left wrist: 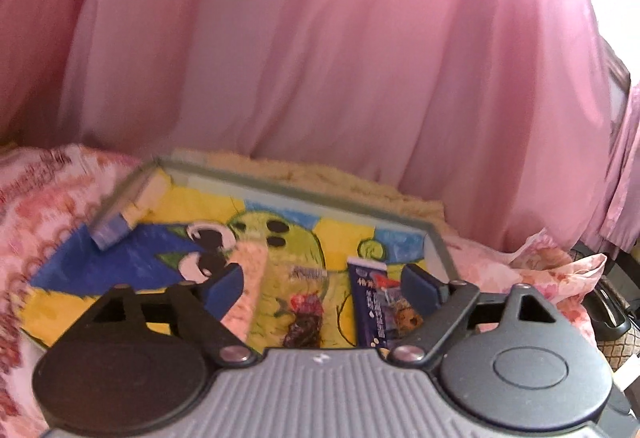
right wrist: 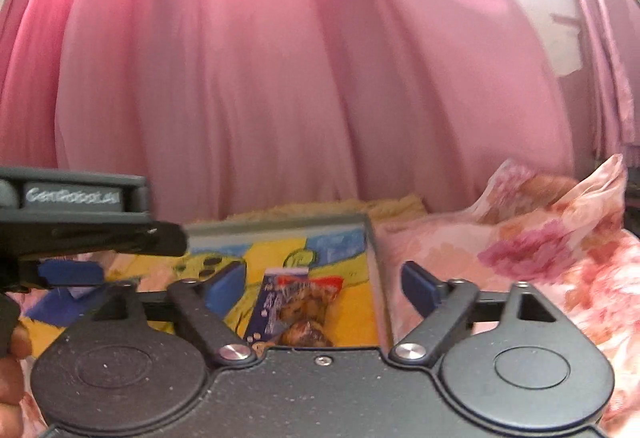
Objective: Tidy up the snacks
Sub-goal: 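Carry both packs into the grey tray and open both tools, then lift both tools away from the tray toward the remaining snacks, then lower the left tool onto the yellow biscuit pack while the right tool approaches the gold pack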
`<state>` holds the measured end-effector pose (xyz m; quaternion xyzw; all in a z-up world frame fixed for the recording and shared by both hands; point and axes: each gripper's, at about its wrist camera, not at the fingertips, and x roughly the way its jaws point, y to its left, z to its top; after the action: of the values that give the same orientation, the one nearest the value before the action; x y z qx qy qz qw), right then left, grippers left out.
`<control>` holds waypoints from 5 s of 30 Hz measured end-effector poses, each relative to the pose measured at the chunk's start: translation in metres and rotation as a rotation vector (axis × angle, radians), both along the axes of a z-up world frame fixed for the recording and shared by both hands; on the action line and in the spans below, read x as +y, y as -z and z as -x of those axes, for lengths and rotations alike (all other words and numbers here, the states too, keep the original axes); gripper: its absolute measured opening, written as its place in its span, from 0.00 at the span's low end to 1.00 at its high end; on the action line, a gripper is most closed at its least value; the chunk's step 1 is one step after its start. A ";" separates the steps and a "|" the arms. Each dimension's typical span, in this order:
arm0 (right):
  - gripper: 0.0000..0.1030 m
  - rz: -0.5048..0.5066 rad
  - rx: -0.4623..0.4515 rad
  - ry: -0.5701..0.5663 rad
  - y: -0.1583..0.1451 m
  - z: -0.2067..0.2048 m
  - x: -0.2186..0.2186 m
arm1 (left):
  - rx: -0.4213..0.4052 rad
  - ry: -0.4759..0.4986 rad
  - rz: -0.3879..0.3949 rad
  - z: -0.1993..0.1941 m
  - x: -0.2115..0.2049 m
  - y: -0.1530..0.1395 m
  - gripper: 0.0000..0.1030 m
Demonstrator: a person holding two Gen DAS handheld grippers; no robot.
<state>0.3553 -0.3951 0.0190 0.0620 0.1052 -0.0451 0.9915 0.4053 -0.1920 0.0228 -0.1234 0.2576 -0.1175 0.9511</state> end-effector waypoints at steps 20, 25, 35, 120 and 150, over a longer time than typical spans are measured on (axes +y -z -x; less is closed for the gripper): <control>0.99 0.050 -0.250 0.062 -0.037 0.148 0.030 | -0.190 -0.110 -0.070 0.138 0.064 -0.048 1.00; 0.99 0.004 -0.220 0.068 -0.034 0.175 0.034 | -0.159 -0.092 -0.102 0.167 0.071 -0.043 1.00; 0.99 -0.007 -0.141 0.065 -0.018 0.224 0.048 | -0.129 -0.083 -0.162 0.216 0.091 -0.029 1.00; 0.99 0.109 0.407 -0.255 0.069 0.137 0.095 | 0.062 0.214 -0.481 0.175 0.102 0.069 1.00; 0.83 0.094 0.513 -0.261 0.115 0.090 0.094 | 0.220 0.294 -0.629 0.140 0.068 0.099 0.66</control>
<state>0.2653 -0.3008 -0.0962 -0.0114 0.3576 0.0640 0.9316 0.2652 -0.1238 -0.0763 0.2016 0.3967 -0.1539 0.8822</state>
